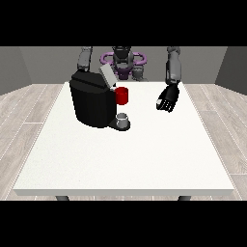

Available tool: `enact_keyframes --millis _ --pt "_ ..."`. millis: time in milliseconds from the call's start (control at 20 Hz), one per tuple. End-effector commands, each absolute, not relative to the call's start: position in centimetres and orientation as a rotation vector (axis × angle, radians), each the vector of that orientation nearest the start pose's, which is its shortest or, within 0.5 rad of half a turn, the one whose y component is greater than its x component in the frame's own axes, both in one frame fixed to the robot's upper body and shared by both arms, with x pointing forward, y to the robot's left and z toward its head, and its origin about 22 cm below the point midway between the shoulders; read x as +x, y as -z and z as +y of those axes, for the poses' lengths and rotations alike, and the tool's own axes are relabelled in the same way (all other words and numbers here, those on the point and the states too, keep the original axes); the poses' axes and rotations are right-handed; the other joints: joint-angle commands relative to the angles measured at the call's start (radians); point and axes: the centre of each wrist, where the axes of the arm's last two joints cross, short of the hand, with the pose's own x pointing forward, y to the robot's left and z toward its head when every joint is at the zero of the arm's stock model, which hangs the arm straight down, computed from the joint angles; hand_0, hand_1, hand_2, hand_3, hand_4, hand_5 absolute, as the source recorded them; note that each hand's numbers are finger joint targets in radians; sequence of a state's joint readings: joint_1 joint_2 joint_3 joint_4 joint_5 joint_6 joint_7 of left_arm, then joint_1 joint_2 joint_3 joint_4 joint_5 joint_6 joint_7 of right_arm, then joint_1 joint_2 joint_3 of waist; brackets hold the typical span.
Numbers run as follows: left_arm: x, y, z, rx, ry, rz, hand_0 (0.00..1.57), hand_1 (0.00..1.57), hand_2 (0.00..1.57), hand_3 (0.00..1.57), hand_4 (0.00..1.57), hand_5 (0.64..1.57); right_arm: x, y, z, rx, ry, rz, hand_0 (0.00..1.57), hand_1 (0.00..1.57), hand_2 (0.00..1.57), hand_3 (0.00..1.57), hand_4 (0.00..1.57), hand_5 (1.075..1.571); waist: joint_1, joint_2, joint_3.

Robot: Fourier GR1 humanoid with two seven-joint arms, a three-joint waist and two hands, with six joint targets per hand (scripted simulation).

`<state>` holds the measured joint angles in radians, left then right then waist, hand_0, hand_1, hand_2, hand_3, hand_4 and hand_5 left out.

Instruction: Insert the coffee pod into the coffee machine and close the lid

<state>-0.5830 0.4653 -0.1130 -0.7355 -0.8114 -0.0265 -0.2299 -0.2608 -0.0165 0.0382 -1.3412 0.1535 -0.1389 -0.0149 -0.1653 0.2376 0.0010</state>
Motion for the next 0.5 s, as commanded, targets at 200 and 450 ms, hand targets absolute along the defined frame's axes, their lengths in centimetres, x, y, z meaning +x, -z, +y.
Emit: enact_keyframes --millis 200,450 --pt "37.7 -0.8 30.6 0.742 1.283 -1.232 1.04 1.04 1.12 1.01 0.40 1.571 30.2 1.1 -20.0 -0.248 -0.164 -1.555 0.00 0.00 0.00 0.00 0.00 1.571 0.027 -0.017 -0.0011" --pt "37.7 -1.3 31.9 0.647 1.206 -1.352 1.37 1.37 1.37 1.30 0.48 1.571 29.1 2.3 -22.0 -0.290 -0.151 -1.521 0.00 0.00 0.00 0.00 0.00 1.571 0.038 -0.061 -0.0013"
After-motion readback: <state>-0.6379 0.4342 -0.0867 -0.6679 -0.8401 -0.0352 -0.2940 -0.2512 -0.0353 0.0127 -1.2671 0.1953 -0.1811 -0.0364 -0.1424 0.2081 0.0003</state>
